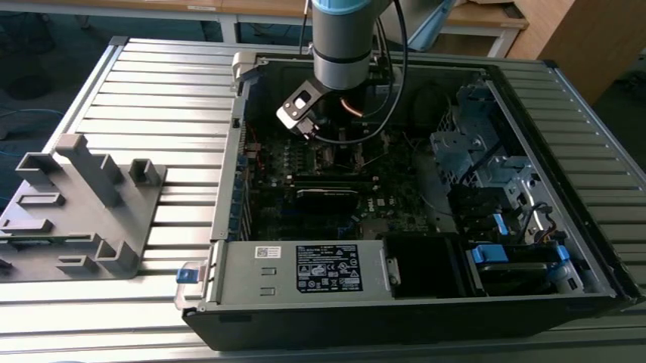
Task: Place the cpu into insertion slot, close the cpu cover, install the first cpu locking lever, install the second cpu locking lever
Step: 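Place the cpu into insertion slot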
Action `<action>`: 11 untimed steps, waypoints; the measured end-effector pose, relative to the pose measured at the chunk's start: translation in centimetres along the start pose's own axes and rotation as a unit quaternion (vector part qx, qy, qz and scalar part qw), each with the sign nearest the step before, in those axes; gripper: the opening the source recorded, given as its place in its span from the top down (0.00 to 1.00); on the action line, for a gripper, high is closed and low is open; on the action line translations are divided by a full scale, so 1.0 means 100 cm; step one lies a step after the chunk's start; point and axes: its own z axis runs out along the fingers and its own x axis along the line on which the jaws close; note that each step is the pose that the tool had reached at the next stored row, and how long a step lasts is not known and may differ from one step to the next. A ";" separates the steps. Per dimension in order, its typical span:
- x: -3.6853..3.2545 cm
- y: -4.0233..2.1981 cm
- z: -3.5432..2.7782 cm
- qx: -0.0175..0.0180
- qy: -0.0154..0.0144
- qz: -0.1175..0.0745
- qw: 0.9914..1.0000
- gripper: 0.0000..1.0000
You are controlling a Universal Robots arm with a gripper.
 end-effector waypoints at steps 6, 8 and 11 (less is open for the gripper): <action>0.0010 0.0000 0.0001 0.000 0.000 0.002 1.000 0.46; 0.0010 0.0000 0.0003 0.000 -0.001 0.008 1.000 0.46; 0.0010 -0.0001 0.0005 0.000 -0.001 0.015 1.000 0.46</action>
